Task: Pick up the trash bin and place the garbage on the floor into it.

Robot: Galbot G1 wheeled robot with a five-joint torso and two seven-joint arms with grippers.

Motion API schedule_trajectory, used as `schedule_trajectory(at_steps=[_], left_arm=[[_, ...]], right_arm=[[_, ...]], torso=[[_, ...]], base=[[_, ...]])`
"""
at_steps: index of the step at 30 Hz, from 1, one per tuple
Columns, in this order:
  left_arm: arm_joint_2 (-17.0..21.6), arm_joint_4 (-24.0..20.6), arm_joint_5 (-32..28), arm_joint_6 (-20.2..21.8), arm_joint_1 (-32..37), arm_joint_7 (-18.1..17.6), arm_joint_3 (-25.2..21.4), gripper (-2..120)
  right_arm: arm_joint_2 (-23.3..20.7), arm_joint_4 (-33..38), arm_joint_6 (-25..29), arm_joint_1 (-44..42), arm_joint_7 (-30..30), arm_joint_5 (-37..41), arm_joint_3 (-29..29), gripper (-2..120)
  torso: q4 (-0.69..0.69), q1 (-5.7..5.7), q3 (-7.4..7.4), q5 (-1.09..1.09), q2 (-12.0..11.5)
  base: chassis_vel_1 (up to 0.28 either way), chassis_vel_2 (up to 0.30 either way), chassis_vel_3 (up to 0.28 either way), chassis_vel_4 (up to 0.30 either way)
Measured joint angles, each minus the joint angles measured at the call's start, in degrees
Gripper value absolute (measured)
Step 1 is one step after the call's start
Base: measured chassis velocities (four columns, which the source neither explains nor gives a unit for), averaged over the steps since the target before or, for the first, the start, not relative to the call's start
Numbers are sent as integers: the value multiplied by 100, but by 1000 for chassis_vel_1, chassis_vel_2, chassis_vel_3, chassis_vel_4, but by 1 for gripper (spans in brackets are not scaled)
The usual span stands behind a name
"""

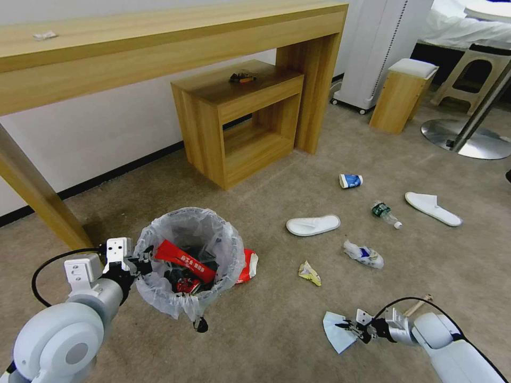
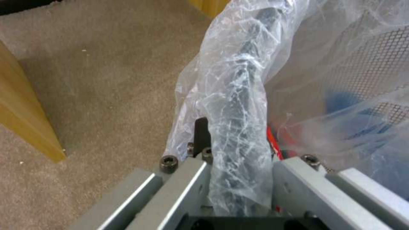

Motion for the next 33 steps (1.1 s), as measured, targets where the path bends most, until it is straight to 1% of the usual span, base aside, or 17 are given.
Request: schedule_trajectory(at_steps=[2,3,4,7,8,11,12,14,16,19,20,24,25,28,29,32,33], left_arm=[[-2,1,1,0,0,2,4,0],[-1,0,1,0,-1,3,4,0],[-1,0,1,0,-1,3,4,0],[29,28,1,-1,-16,8,4,0],[29,28,1,-1,-16,8,4,0],[52,33,-12,72,-19,9,25,0],[52,33,-12,72,-19,9,25,0],[71,27,-34,148,-17,5,54,0],[74,25,-39,161,-16,3,57,0],[107,5,-112,244,-9,-53,69,0],[107,5,-112,244,-9,-53,69,0],[115,-26,-234,308,24,-148,77,0],[115,-26,-234,308,24,-148,77,0],[107,-63,-360,366,45,-263,79,0],[107,-63,-360,366,45,-263,79,0],[108,-79,-435,408,92,-313,74,0],[108,-79,-435,408,92,-313,74,0]], right_arm=[[-27,62,45,-26,37,122,0,0],[-80,211,81,-82,63,396,0,0],[-80,211,81,-82,63,396,0,0],[-250,899,92,-268,115,1144,66,0],[-250,899,92,-268,115,1144,66,0],[-431,1515,129,-398,134,1742,150,0],[-431,1515,129,-398,134,1742,150,0],[-545,1911,129,-443,201,2202,238,0],[-575,1999,127,-447,232,2321,261,0],[-744,2516,97,-456,534,3055,361,0],[-744,2516,97,-456,534,3055,361,0],[-817,2992,127,-425,1024,3802,326,0],[-817,2992,127,-425,1024,3802,326,0],[-850,3319,136,-324,1122,4223,290,0],[-850,3319,136,-324,1122,4223,290,0],[-907,3697,137,-204,1146,4689,272,0],[-907,3697,137,-204,1146,4689,272,0]], torso=[[0,0,0,0,0],[0,0,0,0,0],[0,0,0,0,0],[0,0,0,0,0],[0,0,0,0,0],[0,0,-1,0,0],[0,0,-1,0,0],[0,0,-1,-1,0],[0,0,-1,-1,0],[0,0,-1,-1,0],[0,0,-1,-1,0],[0,0,-1,0,0],[0,0,-1,0,0],[0,0,0,-1,0],[0,0,0,-1,0],[0,0,0,-1,0],[0,0,0,-1,0]], base=[[0,0,0,0],[0,0,0,0],[0,0,0,0],[0,0,0,0],[0,0,0,0],[0,0,0,0],[0,0,0,0],[0,0,0,0],[0,0,0,0],[0,0,0,0],[0,0,0,0],[0,0,0,0],[0,0,0,0],[0,0,0,0],[0,0,0,0],[0,0,0,0],[0,0,0,0]])
